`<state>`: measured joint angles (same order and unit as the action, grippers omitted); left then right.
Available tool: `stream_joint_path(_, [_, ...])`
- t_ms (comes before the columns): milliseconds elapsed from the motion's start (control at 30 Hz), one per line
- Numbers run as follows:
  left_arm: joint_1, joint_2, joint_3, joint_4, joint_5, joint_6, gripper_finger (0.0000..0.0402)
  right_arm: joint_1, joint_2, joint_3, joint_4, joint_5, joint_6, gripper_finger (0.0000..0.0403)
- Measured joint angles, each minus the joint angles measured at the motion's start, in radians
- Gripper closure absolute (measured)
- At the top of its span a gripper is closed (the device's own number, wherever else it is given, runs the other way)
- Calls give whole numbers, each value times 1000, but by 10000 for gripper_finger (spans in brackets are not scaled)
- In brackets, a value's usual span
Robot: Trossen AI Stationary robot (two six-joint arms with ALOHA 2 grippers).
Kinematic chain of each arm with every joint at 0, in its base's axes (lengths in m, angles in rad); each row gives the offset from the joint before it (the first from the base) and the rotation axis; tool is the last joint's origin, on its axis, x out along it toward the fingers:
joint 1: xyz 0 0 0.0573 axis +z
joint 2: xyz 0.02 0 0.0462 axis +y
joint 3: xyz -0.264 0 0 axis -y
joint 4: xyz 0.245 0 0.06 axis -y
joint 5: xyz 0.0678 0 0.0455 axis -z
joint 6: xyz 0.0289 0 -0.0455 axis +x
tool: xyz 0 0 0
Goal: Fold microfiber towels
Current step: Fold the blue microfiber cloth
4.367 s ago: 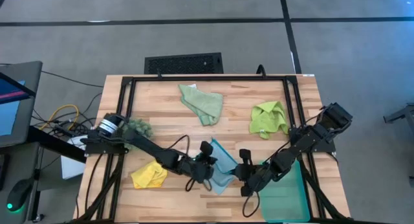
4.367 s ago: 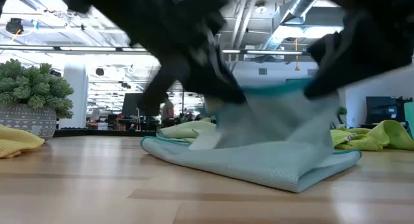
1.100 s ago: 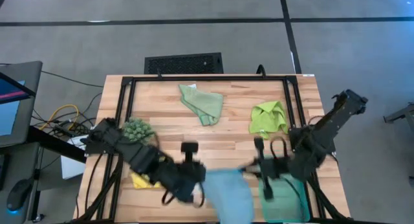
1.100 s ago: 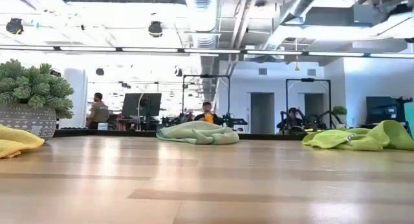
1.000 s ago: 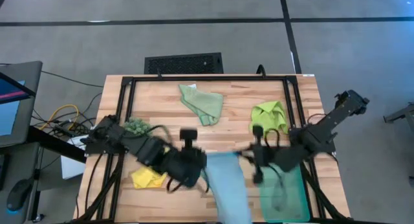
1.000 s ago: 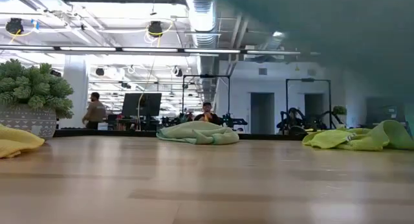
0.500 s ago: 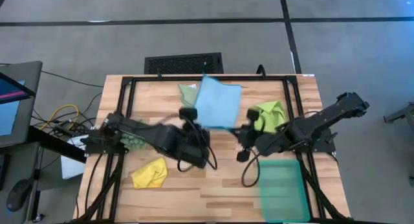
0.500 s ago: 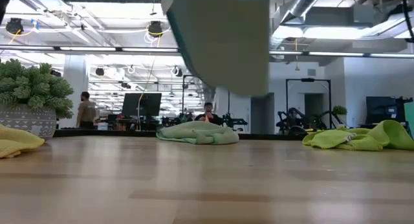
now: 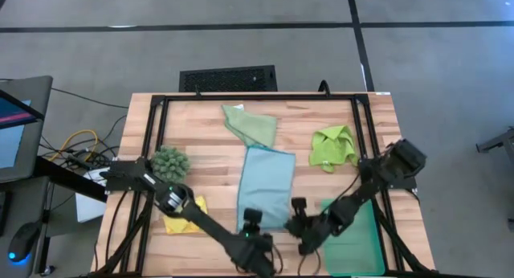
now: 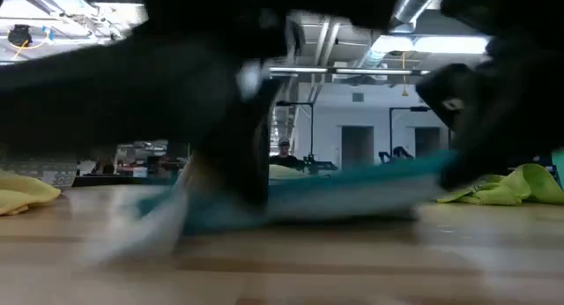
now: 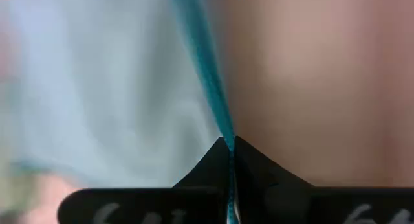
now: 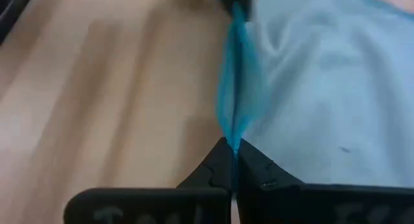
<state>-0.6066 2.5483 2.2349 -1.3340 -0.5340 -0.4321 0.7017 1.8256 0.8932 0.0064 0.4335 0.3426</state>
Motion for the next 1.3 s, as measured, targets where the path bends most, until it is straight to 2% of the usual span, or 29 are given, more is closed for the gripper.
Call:
stream_joint_path(167, [-30,18,2,66,8,-42,401,48,61,50,2,-16,60,387])
stream_joint_path(333, [-57,-16,2,69,20,-58,401,83,54,74,8,-17,62,381])
stream_joint_path(433, [-73,-52,2,74,15,-17,401,97,18,76,9,-41,29,381])
stream_joint_path(533, [-83,-96,2,33,-45,-23,401,95,-28,75,-21,-96,24,386])
stream_joint_path(633, [-79,-148,3,3,-47,-9,401,95,-72,76,-22,-82,-7,387])
stream_joint_path(800, [-31,-159,2,35,148,161,401,65,-90,76,-54,-81,-10,385])
stream_joint_path(933, [19,-159,2,40,170,288,401,56,-71,72,-159,-72,30,390])
stream_joint_path(1033, [69,-168,2,38,177,349,401,37,-74,40,-154,-49,67,388])
stream_joint_path(1200, [161,-169,-8,67,279,437,401,-48,-73,-40,-137,-46,172,386])
stream_joint_path(1300, [212,-174,-35,73,295,468,401,-105,-109,-67,-221,-69,259,390])
